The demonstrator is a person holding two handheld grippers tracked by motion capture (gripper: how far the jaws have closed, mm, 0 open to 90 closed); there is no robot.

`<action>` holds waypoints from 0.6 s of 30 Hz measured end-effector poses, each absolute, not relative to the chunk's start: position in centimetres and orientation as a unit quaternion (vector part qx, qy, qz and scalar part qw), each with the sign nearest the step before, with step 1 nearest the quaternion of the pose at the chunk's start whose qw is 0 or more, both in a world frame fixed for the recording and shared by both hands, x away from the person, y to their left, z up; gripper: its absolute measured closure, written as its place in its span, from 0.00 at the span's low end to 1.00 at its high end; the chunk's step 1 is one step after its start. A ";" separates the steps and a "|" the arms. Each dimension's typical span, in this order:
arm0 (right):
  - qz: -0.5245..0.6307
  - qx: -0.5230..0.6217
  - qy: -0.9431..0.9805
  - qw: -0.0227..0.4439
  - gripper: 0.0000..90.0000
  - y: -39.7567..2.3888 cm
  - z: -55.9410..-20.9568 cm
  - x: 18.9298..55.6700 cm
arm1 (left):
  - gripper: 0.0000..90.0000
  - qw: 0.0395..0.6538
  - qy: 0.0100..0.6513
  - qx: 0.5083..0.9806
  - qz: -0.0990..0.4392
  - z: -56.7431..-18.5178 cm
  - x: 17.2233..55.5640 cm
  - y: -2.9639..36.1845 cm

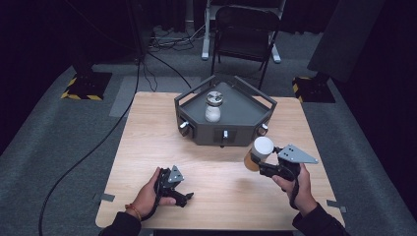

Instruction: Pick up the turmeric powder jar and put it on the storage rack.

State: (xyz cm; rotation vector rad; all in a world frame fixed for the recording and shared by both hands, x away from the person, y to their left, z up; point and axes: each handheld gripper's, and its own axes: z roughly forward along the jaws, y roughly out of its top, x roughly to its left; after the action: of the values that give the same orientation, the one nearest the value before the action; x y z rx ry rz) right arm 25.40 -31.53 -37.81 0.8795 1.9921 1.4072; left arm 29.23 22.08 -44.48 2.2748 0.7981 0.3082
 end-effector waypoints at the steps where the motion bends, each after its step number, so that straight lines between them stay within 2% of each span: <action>1: 0.523 0.327 0.738 0.274 0.38 -31.4 -37.6 25.4 | 0.00 0.348 0.308 0.878 0.119 -44.5 29.2 22.1; 18: 0.534 0.351 0.702 0.314 0.38 -29.7 -34.1 27.0 | 0.00 0.348 0.308 0.877 0.119 -44.5 29.2 22.1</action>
State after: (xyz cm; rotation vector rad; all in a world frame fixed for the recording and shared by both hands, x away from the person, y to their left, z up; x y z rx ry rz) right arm 27.00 -29.66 -34.14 0.9252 1.8507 1.4076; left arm 29.24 22.08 -44.48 2.2748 0.7984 0.3078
